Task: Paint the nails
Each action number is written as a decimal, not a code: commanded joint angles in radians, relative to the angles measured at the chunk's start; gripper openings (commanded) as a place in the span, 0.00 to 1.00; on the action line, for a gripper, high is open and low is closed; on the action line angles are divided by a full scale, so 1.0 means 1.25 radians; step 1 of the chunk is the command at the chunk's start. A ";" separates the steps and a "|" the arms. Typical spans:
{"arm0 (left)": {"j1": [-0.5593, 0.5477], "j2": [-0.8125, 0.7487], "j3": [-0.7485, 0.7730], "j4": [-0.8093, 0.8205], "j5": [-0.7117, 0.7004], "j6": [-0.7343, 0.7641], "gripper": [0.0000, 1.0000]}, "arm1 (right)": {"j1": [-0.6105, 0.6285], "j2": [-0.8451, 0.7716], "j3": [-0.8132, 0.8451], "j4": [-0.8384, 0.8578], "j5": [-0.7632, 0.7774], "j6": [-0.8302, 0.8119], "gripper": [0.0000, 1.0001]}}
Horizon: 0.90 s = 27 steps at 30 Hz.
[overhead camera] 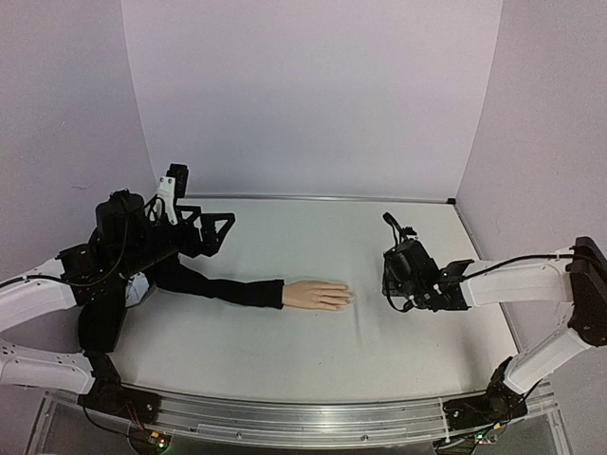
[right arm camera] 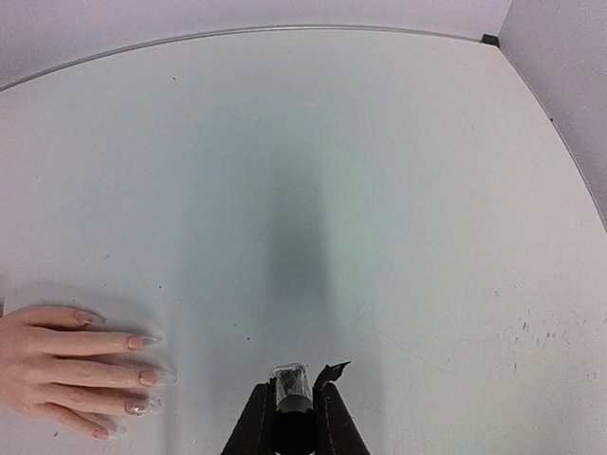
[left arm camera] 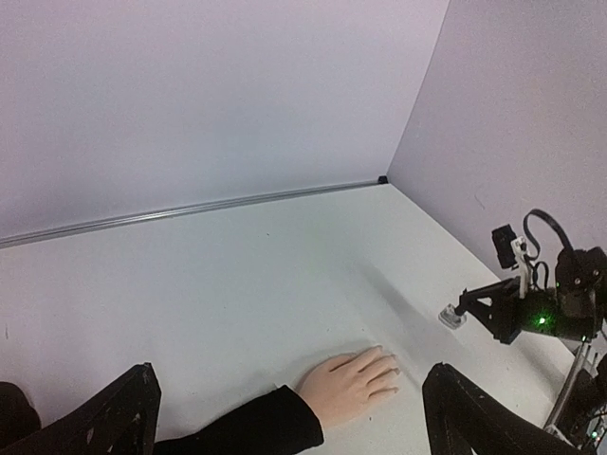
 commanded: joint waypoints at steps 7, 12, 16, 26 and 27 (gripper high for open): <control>0.001 -0.060 -0.020 0.020 -0.085 -0.017 1.00 | -0.015 0.089 -0.054 0.149 0.007 0.059 0.06; 0.001 -0.075 -0.028 0.015 -0.109 -0.021 1.00 | -0.019 0.105 -0.067 0.170 0.000 0.063 0.12; 0.000 -0.091 -0.037 0.015 -0.130 -0.031 1.00 | -0.020 0.115 -0.071 0.178 -0.011 0.065 0.15; 0.001 -0.129 -0.035 -0.009 -0.197 -0.018 1.00 | -0.020 0.055 -0.062 0.131 -0.007 0.048 0.52; 0.000 -0.132 -0.032 -0.010 -0.207 -0.015 1.00 | -0.020 0.032 -0.058 0.112 -0.002 0.046 0.56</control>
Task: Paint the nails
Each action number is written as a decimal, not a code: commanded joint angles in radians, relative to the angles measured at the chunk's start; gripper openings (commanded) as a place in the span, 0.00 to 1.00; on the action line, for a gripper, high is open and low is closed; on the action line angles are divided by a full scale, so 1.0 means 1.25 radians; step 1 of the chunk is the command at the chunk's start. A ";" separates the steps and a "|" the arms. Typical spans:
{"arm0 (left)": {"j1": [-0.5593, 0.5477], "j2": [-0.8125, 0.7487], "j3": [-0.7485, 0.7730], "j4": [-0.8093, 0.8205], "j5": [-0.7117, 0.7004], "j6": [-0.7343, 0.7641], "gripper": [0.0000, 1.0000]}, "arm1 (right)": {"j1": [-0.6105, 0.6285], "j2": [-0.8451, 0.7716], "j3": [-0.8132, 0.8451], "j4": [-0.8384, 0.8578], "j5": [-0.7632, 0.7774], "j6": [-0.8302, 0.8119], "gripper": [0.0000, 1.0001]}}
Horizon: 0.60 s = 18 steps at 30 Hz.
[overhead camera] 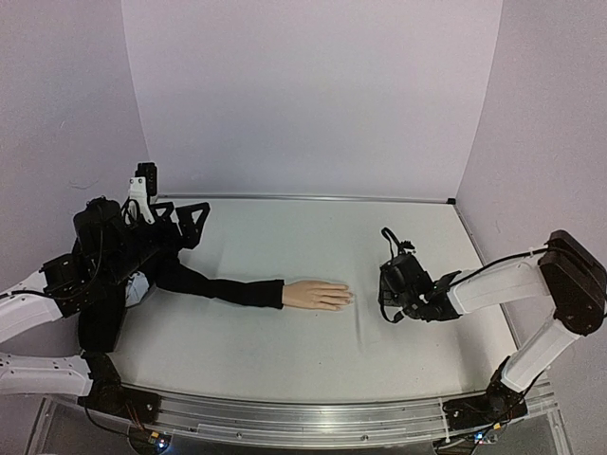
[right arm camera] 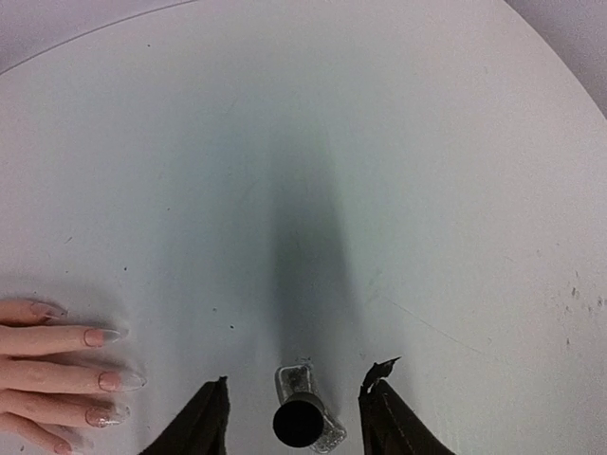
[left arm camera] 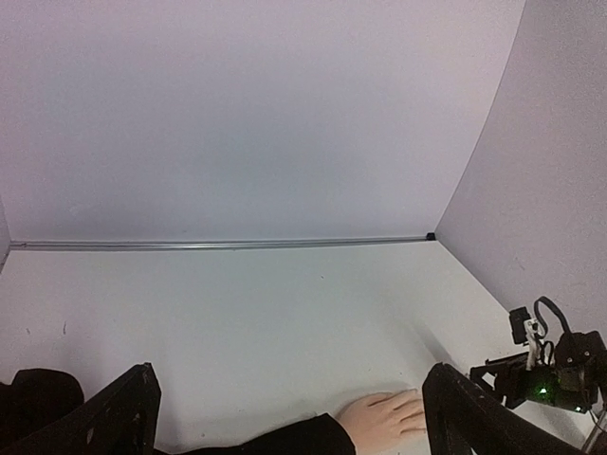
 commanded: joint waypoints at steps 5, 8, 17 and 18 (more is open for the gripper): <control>0.005 -0.015 0.037 -0.036 -0.164 0.023 1.00 | -0.011 -0.263 0.040 -0.181 0.060 -0.027 0.91; 0.039 -0.016 0.051 -0.040 -0.205 0.026 1.00 | -0.064 -0.372 0.051 -0.235 0.012 -0.064 0.98; 0.274 -0.024 0.103 -0.100 -0.101 0.005 1.00 | -0.208 -0.690 0.065 -0.317 -0.017 -0.196 0.98; 0.291 -0.025 0.109 -0.104 -0.096 0.009 1.00 | -0.209 -0.709 0.071 -0.329 -0.011 -0.211 0.98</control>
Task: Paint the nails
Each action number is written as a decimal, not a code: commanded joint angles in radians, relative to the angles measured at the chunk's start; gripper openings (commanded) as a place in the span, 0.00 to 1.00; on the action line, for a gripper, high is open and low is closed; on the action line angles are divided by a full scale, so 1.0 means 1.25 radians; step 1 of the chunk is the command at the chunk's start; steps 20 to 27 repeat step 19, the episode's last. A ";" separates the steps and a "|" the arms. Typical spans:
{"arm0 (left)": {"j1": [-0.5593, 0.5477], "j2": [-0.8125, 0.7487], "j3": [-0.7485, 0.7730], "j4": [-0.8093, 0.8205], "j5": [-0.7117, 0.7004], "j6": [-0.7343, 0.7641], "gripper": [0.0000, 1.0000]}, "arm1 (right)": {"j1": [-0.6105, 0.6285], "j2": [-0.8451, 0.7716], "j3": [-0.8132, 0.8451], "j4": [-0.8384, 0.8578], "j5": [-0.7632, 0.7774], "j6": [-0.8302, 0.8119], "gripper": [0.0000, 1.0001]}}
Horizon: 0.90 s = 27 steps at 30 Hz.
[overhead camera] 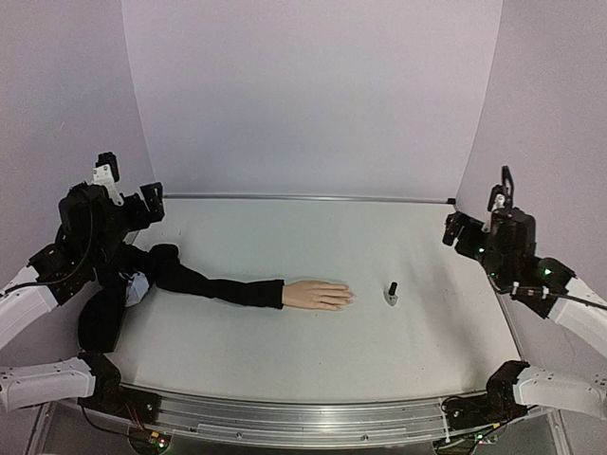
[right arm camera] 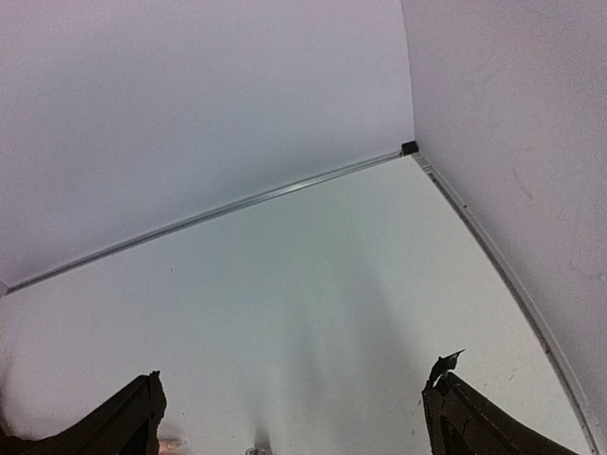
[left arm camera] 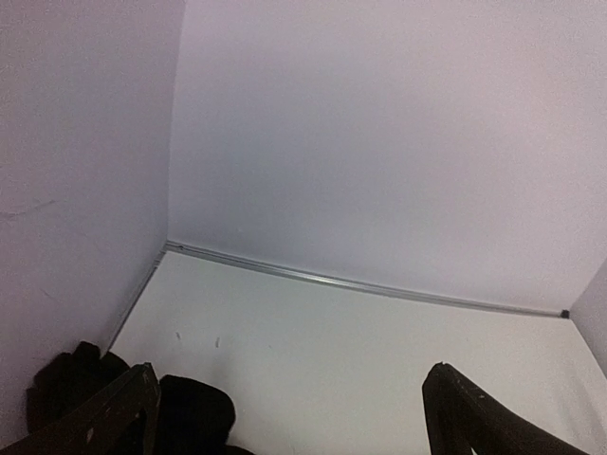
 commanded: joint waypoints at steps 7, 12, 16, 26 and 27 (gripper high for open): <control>0.085 -0.058 0.062 -0.014 0.025 0.031 1.00 | -0.023 -0.167 0.087 -0.146 0.023 -0.095 0.98; 0.085 -0.064 0.070 -0.026 0.025 0.039 1.00 | -0.022 -0.202 0.100 -0.153 0.035 -0.112 0.98; 0.085 -0.063 0.070 -0.027 0.028 0.038 1.00 | -0.021 -0.193 0.106 -0.162 0.033 -0.118 0.98; 0.085 -0.059 0.072 -0.029 0.035 0.036 1.00 | -0.021 -0.192 0.094 -0.152 0.022 -0.115 0.98; 0.085 -0.059 0.072 -0.029 0.035 0.036 1.00 | -0.021 -0.192 0.094 -0.152 0.022 -0.115 0.98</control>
